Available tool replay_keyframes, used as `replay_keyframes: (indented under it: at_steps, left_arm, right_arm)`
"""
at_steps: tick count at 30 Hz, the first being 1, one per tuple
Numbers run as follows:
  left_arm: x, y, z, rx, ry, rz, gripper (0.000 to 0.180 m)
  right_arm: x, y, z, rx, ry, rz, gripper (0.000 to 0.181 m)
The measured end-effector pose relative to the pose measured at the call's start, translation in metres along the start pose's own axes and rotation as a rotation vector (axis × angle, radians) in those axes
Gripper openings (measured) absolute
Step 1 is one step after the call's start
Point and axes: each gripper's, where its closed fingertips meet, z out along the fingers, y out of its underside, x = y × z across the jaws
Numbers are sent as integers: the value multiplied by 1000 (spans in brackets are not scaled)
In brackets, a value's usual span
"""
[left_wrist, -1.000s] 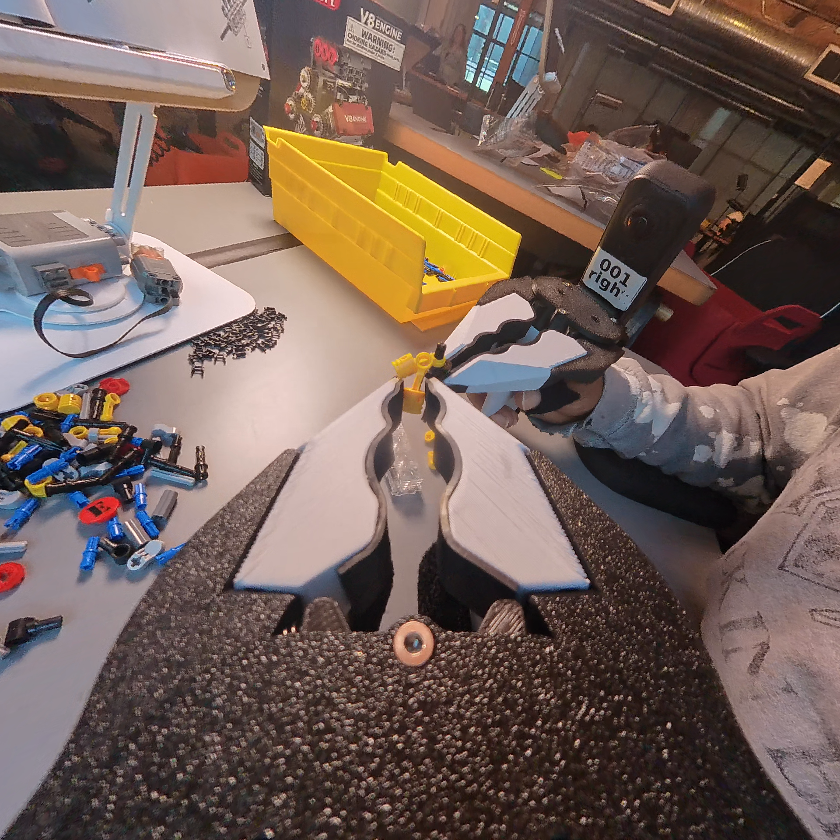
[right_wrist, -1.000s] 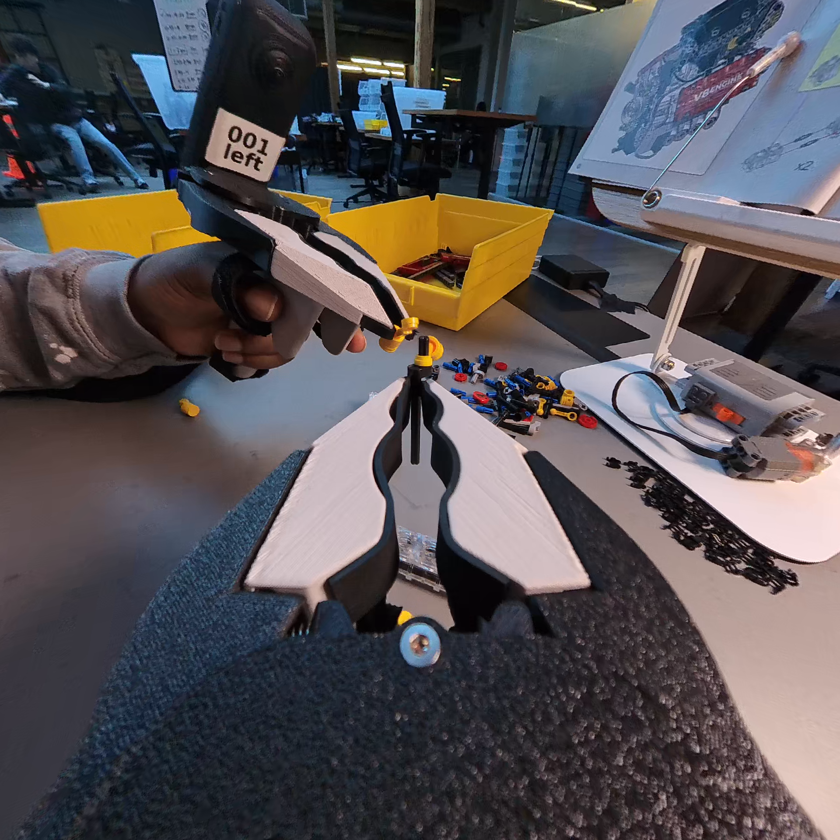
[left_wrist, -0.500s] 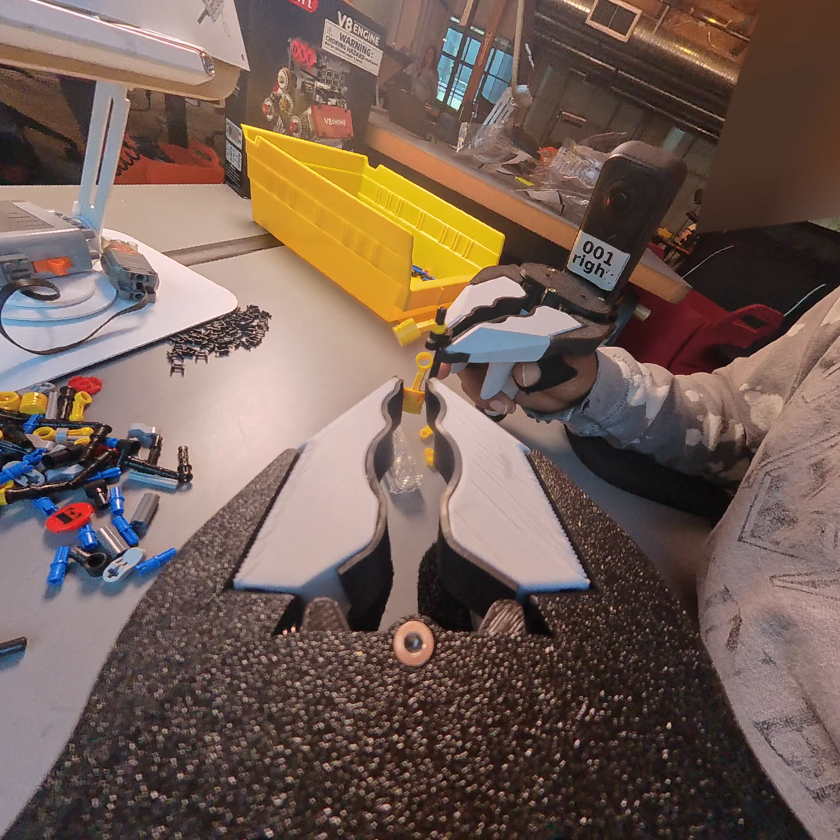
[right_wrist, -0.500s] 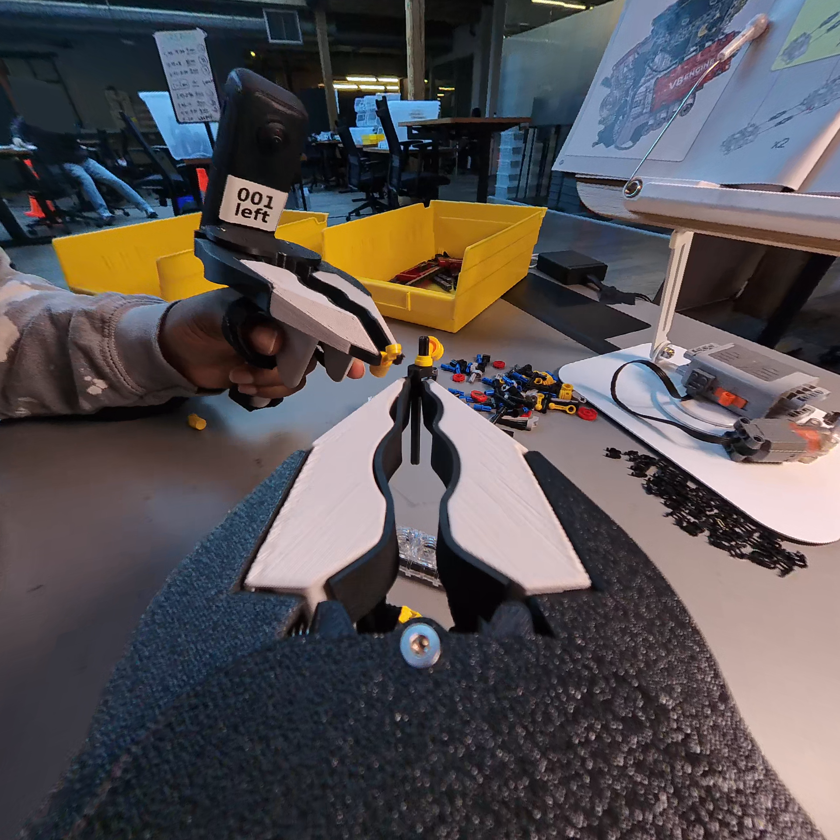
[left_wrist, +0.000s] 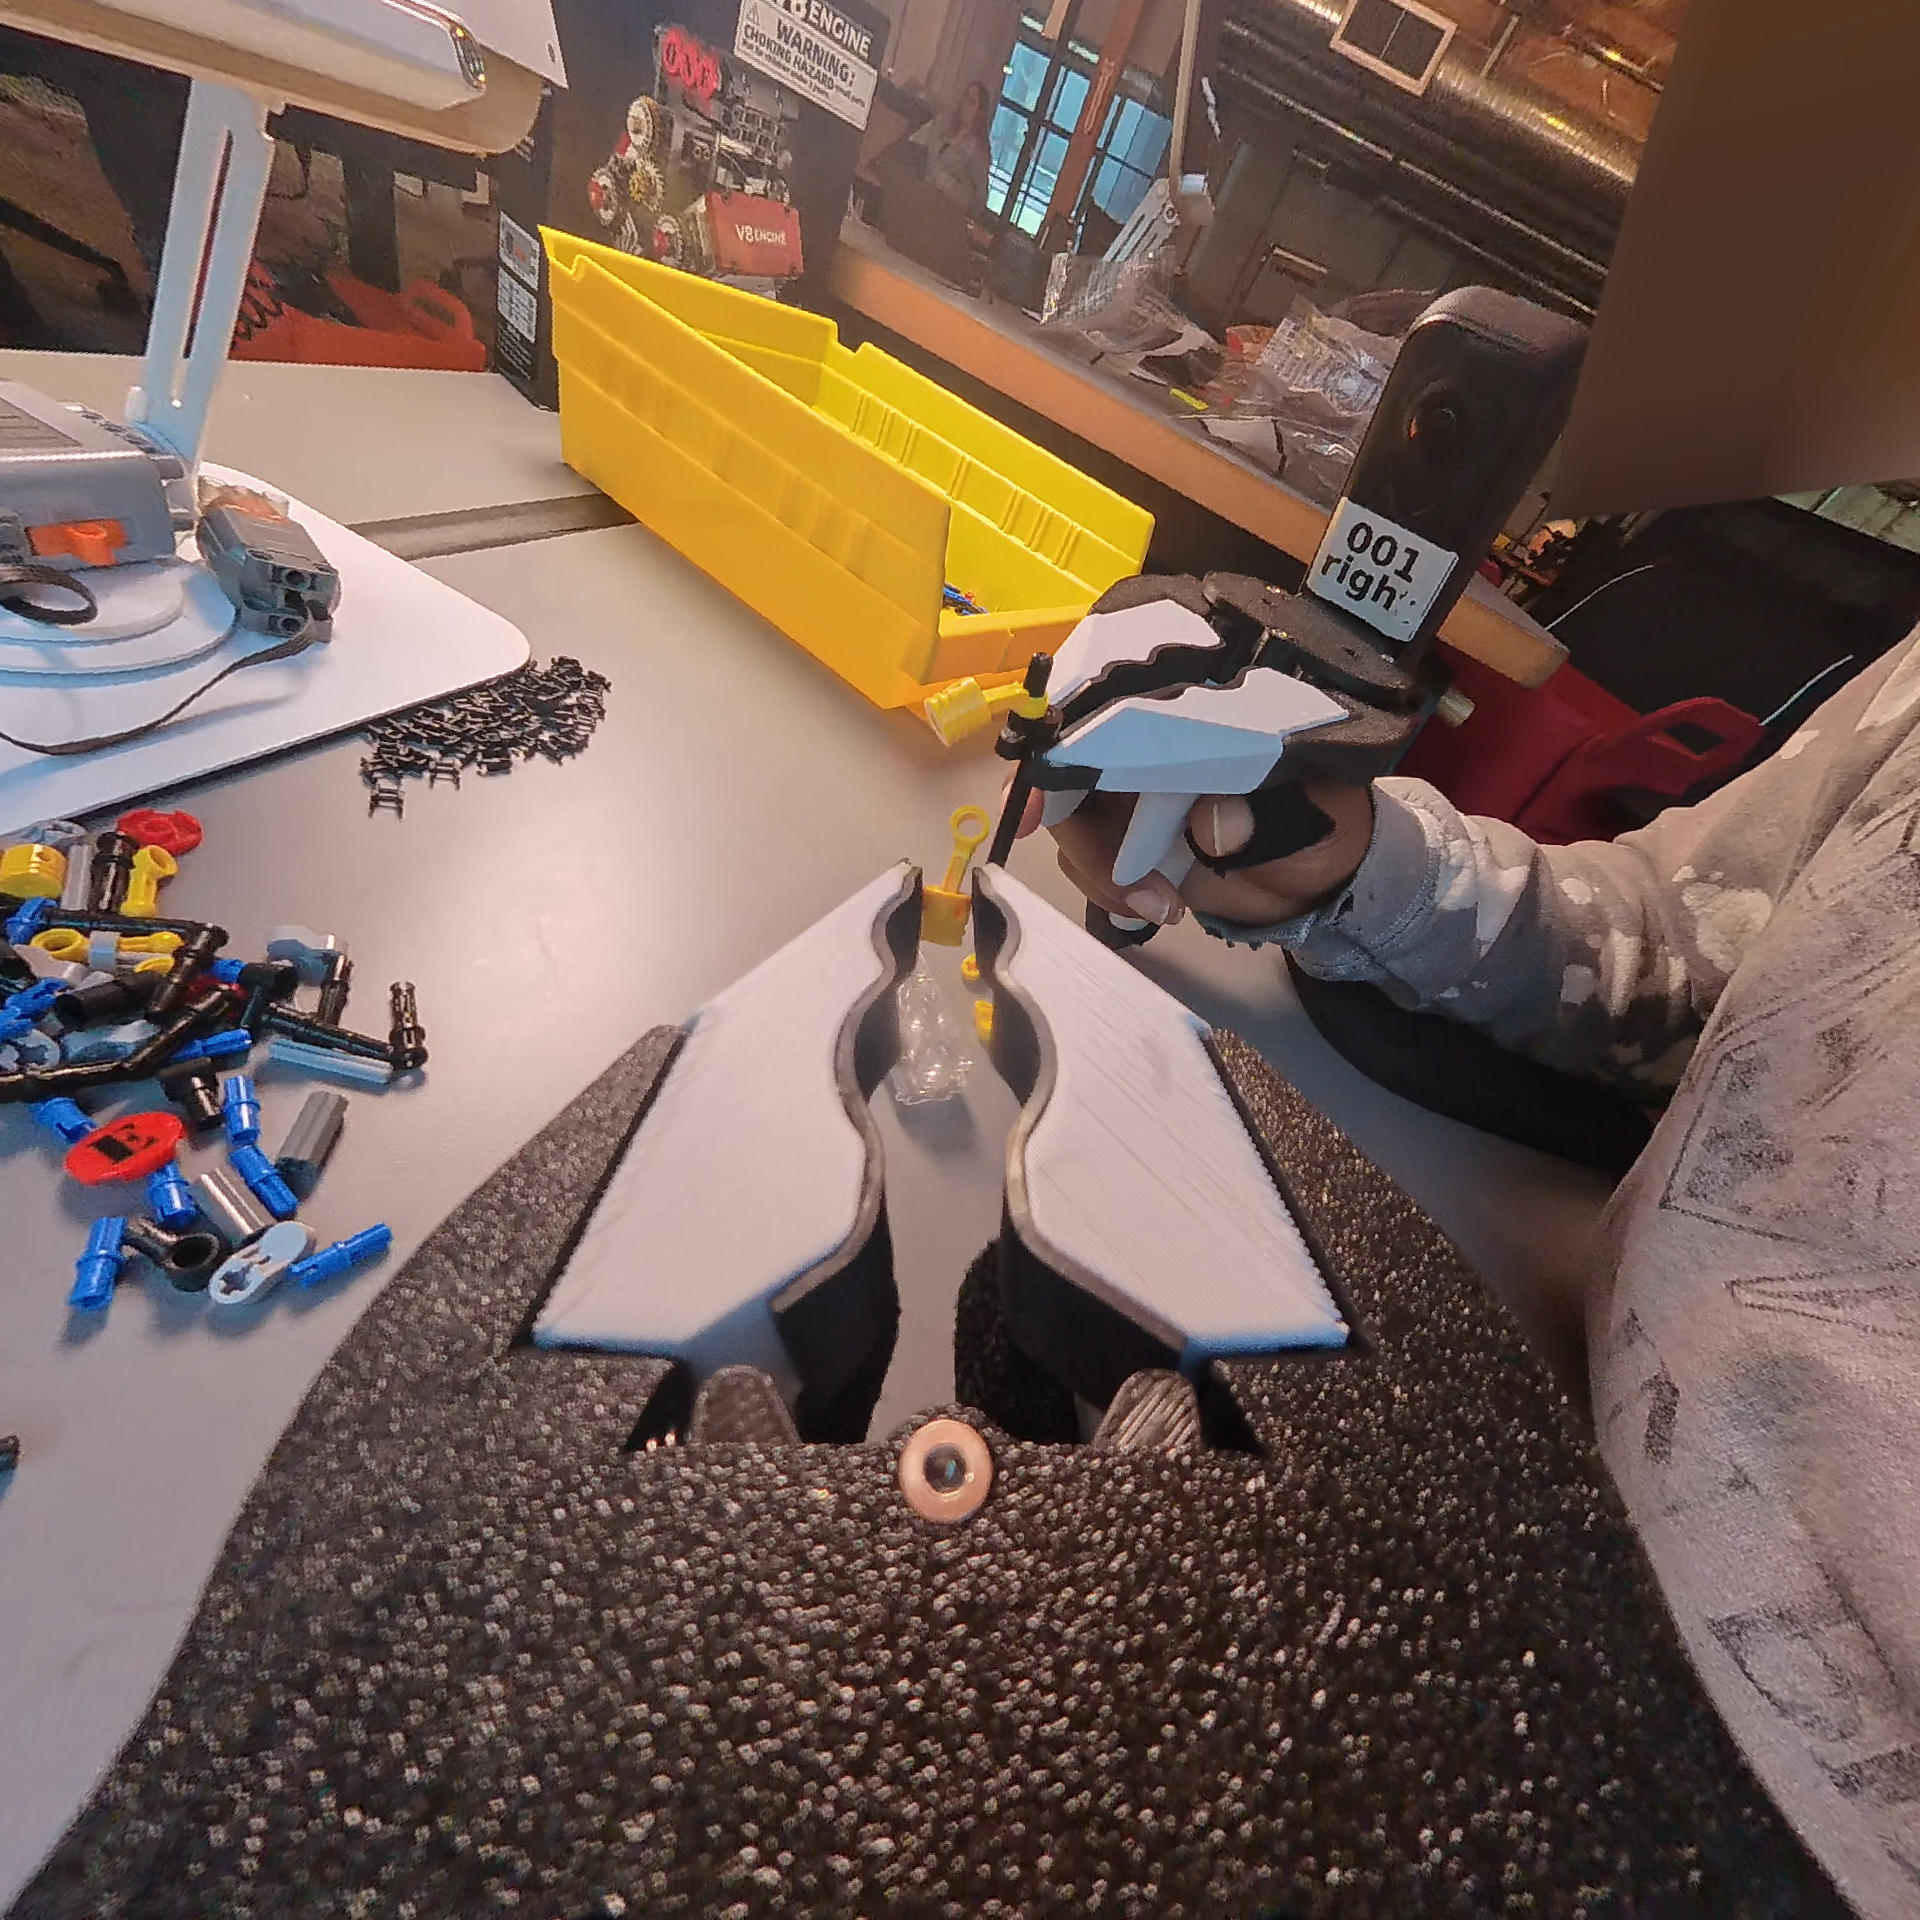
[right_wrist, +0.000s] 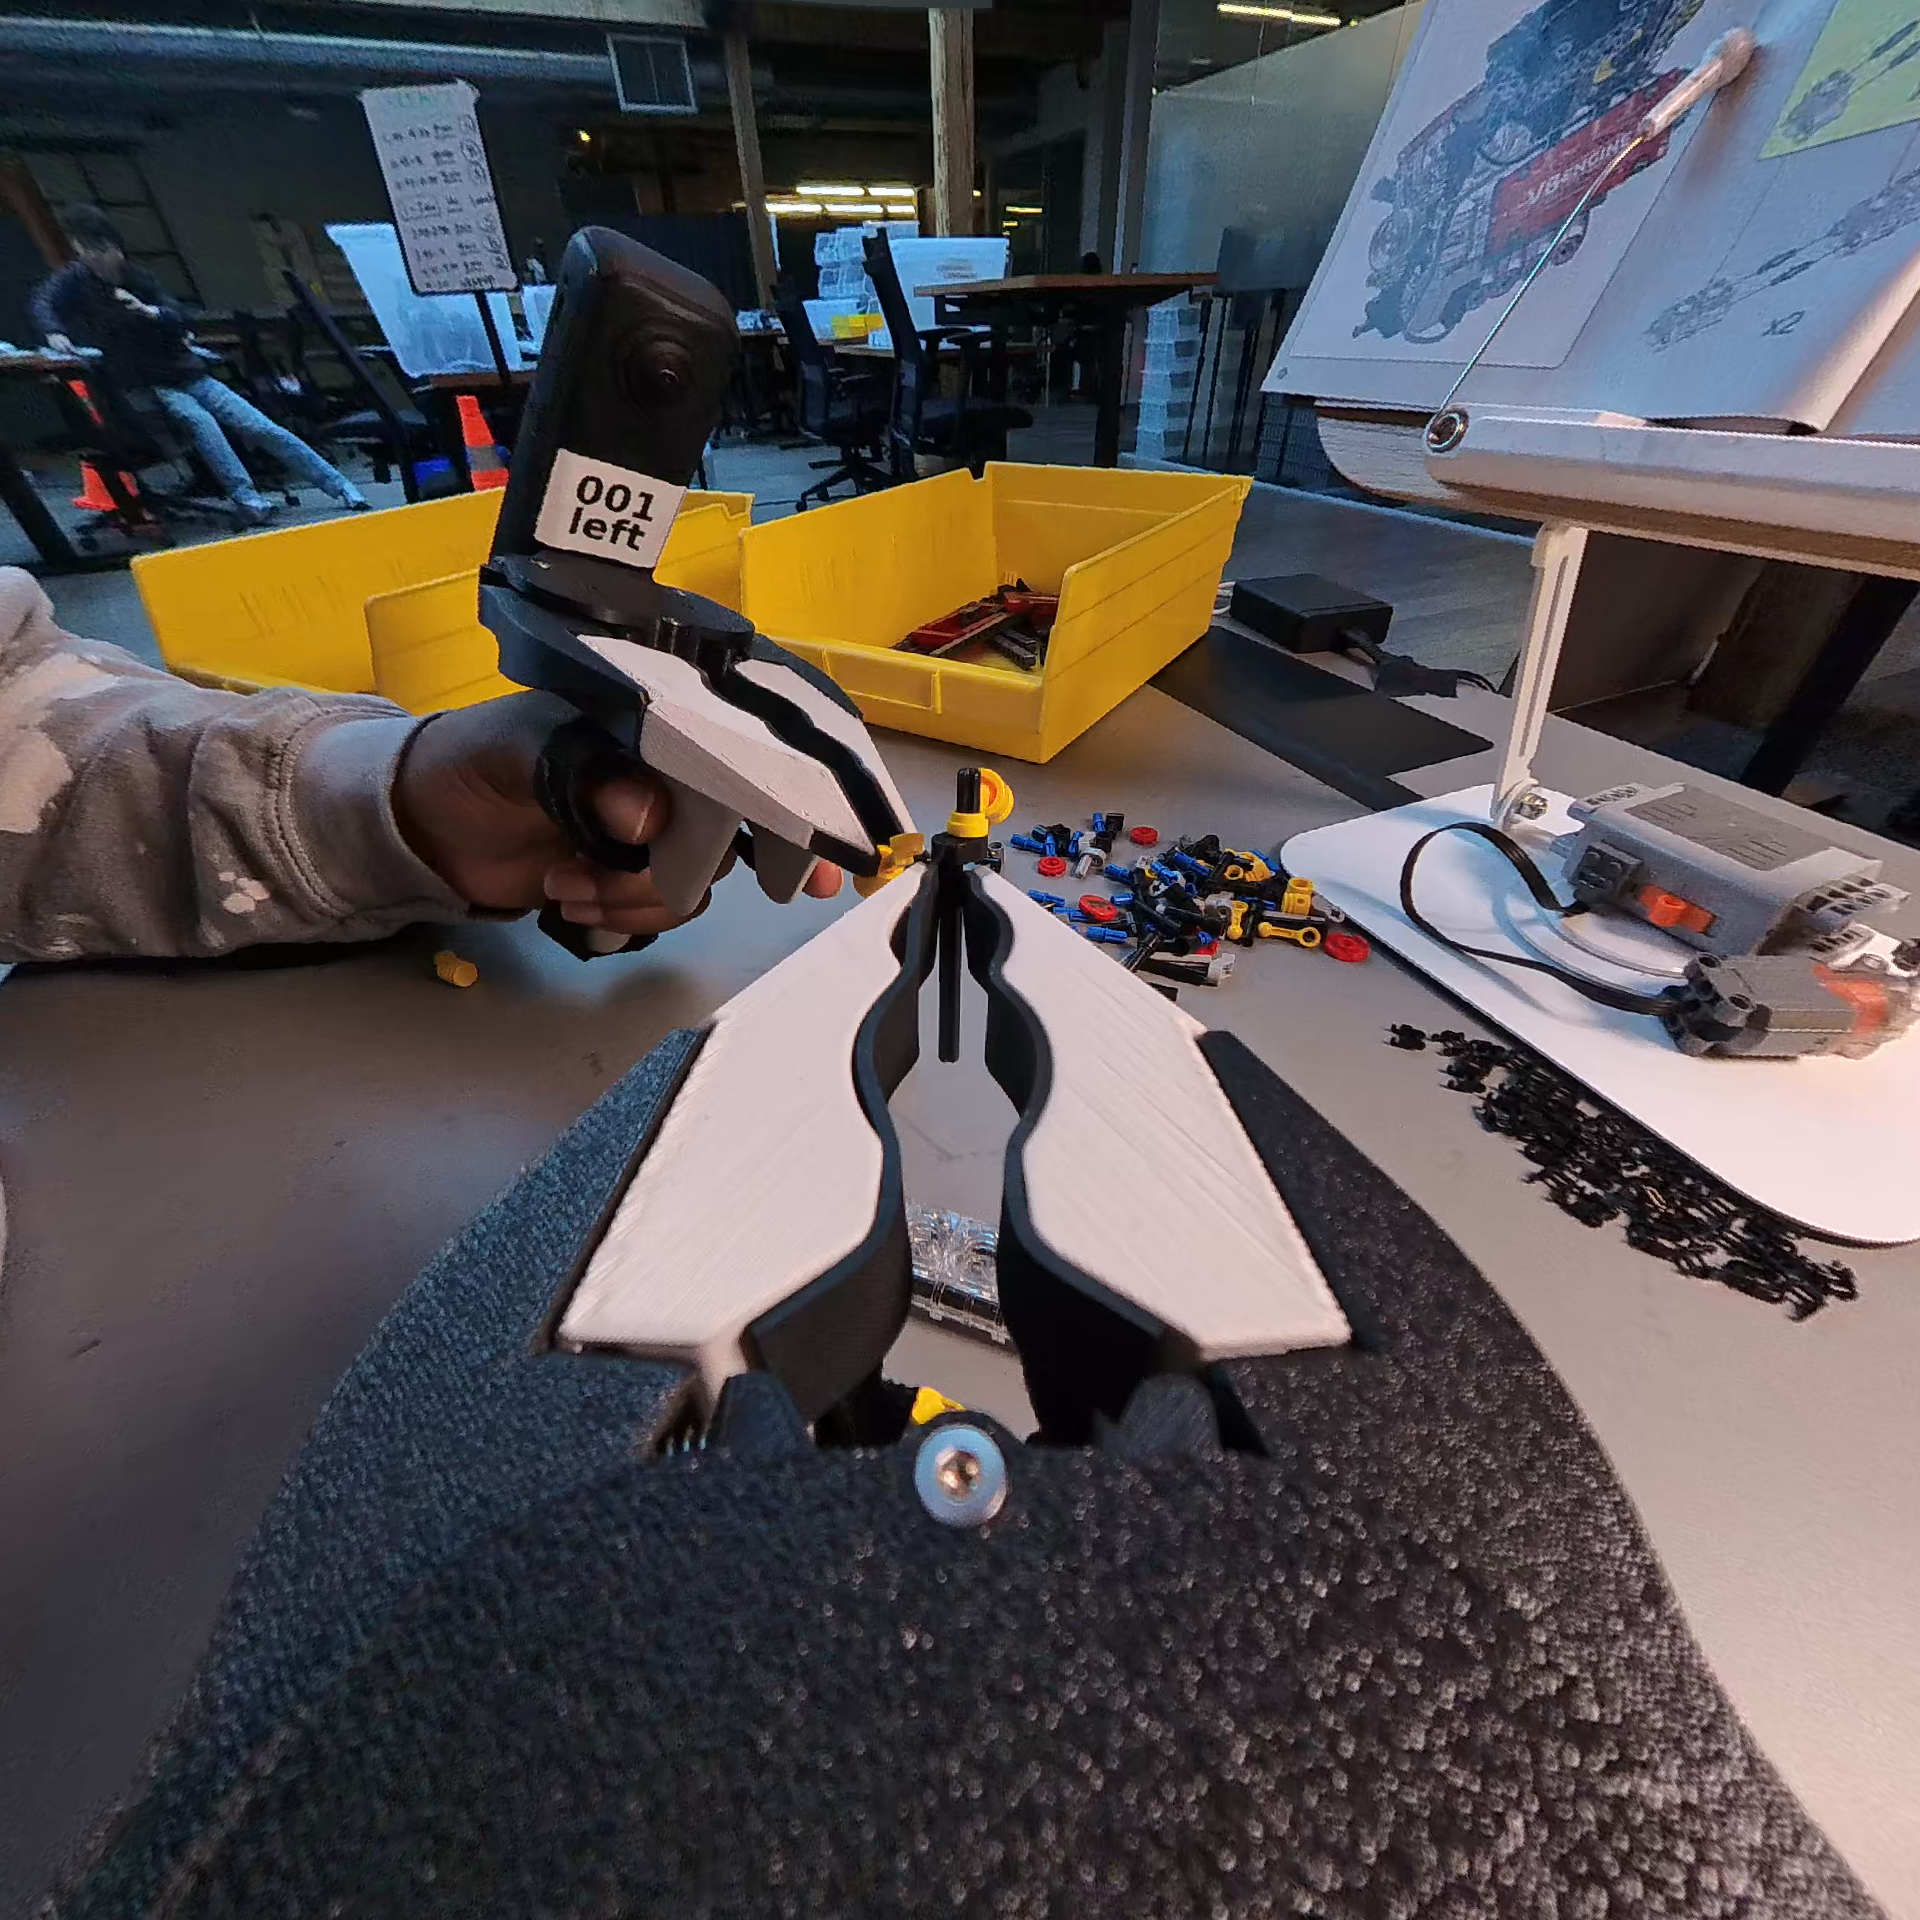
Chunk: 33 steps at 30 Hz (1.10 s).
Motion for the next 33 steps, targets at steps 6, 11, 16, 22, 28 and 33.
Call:
replay_keyframes:
  at_steps: [6,11,16,22,28,33]
  left_arm:
    - [1,0,0,0,-2,11,7]
    - [0,-1,0,7,-22,28,7]
    - [0,-2,-1,-2,-60,55,7]
    - [5,-9,-4,15,-63,76,7]
    - [11,-18,-7,84,60,-193,7]
    - [8,-20,-9,127,147,-388,6]
  right_arm:
    - [0,0,0,-1,0,-2,4]
    - [-1,1,1,-8,-2,-5,4]
    - [-3,3,3,-23,0,-28,4]
    - [-8,10,8,-73,4,-91,3]
    - [-10,13,11,-95,10,-115,3]
    - [-11,17,12,-125,21,-152,3]
